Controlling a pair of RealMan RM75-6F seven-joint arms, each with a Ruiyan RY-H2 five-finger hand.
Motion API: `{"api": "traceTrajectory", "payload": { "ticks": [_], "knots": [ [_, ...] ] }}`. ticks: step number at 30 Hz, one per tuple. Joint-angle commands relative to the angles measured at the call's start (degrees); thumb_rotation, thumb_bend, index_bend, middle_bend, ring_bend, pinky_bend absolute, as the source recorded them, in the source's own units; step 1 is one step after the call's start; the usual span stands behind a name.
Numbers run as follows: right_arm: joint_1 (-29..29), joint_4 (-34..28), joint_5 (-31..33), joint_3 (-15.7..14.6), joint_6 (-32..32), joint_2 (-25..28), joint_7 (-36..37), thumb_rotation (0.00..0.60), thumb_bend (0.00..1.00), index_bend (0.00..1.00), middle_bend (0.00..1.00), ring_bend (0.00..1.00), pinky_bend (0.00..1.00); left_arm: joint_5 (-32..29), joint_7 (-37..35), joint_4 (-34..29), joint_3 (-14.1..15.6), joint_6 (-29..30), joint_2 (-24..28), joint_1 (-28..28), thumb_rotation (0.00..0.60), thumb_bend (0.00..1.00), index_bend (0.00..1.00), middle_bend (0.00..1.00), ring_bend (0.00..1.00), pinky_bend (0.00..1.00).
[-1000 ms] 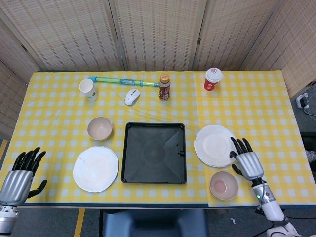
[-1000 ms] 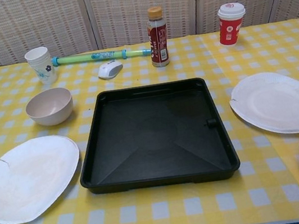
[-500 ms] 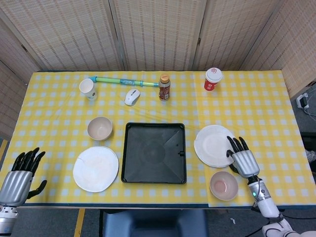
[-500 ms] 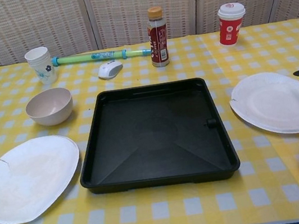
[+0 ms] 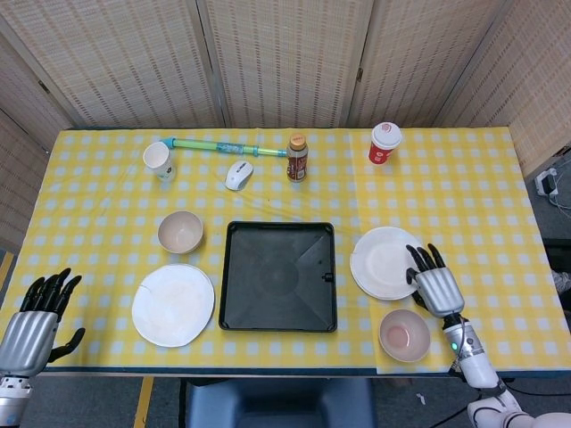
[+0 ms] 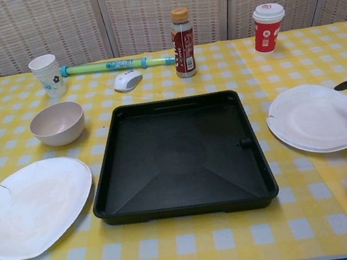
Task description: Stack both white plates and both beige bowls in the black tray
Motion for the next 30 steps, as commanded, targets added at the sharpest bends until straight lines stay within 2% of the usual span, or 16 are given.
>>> {"api": "traceTrajectory", "payload": {
  "ticks": [1, 11, 18, 26, 30],
  "knots": [
    [-0.1, -0.06, -0.08, 0.21, 1.19, -0.02, 0.78, 0.6, 0.51, 0.61, 0.13, 0.12, 0.0, -0.03, -0.05, 0.02, -0.02, -0.03, 0.02, -0.01, 0.6, 0.34, 0.0, 0.0, 0.0, 0.0],
    [-1.31, -5.16, -1.95, 2.35, 13.47, 2.39, 1.85, 0.6, 0.51, 0.63, 0.16, 0.15, 0.0, -0.19, 0.0, -0.2, -0.02, -0.39, 0.12, -0.09, 0.6, 0.34, 0.0, 0.0, 0.0, 0.0],
    [-0.94, -12.35, -7.01, 2.61, 22.96, 5.56, -3.33, 0.6, 0.51, 0.63, 0.17, 0.16, 0.0, -0.37, -0.04, -0.59, -0.06, -0.2, 0.05, 0.08, 0.6, 0.34, 0.0, 0.0, 0.0, 0.0],
    [1.85, -23.99, -14.04, 1.98, 26.47, 9.28, -9.67, 0.6, 0.51, 0.63, 0.18, 0.16, 0.0, -0.41, -0.27, -0.84, -0.08, -0.21, 0.28, 0.12, 0.6, 0.34, 0.0, 0.0, 0.0, 0.0],
    [4.73, -28.31, -16.06, 3.09, 24.39, 9.77, -13.65, 0.6, 0.51, 0.63, 0.18, 0.16, 0.0, -0.44, -0.44, -0.83, -0.08, -0.4, 0.41, 0.05, 0.6, 0.34, 0.0, 0.0, 0.0, 0.0]
  ]
}}
